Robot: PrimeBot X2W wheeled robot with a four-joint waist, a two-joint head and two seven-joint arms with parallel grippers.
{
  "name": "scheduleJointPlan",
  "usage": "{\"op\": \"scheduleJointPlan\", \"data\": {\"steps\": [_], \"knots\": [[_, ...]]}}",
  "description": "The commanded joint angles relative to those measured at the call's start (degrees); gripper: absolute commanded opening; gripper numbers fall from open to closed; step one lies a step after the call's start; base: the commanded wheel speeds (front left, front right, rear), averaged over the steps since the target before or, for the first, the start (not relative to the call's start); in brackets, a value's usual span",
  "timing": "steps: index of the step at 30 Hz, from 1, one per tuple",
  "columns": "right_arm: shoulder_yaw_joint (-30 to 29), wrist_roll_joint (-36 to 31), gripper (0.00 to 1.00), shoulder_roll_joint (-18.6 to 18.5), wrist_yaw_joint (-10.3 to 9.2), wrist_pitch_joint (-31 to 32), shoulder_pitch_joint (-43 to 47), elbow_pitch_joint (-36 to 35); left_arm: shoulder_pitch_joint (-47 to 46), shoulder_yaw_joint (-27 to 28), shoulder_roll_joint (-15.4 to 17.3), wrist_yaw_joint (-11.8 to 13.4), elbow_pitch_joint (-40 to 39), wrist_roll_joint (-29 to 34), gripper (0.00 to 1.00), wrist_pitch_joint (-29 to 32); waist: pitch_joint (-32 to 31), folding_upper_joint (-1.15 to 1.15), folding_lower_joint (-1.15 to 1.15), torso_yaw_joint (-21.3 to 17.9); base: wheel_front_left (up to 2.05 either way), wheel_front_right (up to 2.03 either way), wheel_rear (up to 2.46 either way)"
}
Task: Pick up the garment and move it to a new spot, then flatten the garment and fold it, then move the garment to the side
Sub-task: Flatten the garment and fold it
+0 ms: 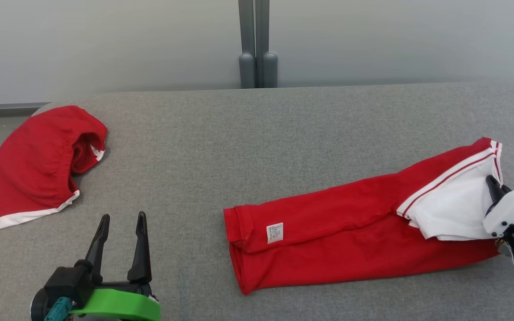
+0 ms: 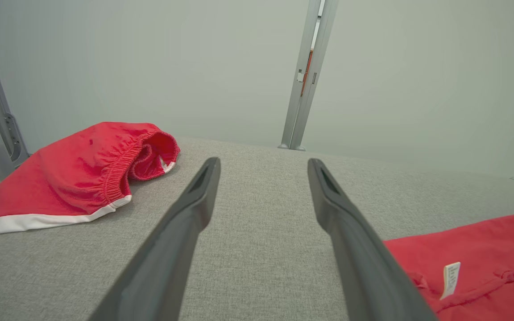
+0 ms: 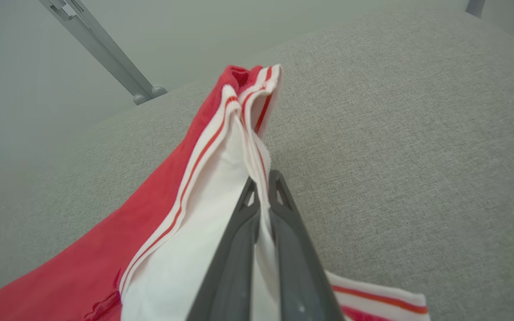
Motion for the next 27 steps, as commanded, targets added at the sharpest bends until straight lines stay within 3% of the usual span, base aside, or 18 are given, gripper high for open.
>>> {"op": "scheduleJointPlan", "data": {"steps": [1,8,16,27], "knots": [[0.27,-0.61,0.00,0.72,0.03,0.60,0.39,-2.05,0.47,-0.01,-0.04,-0.09,0.15,-0.26,1.00,0.02,-0.19,0.00,0.00,-0.08,0.00,0.00,0.00],[3.18,-0.99,0.00,3.86,0.03,6.55,3.94,-15.77,0.56,-0.37,-0.11,-0.15,1.06,-0.81,1.00,0.02,-1.30,0.00,0.00,1.35,0.00,0.00,0.00],[6.69,-0.03,0.00,8.81,0.03,13.87,8.63,-29.63,0.75,-1.38,-0.13,0.08,2.00,-1.34,1.00,0.02,-2.21,0.00,0.00,6.20,0.00,0.00,0.00],[10.62,-0.39,0.00,14.87,0.03,15.88,10.34,-28.98,-0.99,-3.33,-0.13,0.01,3.54,-1.80,1.00,0.02,-1.76,0.00,0.00,13.92,0.00,0.00,0.00]]}}
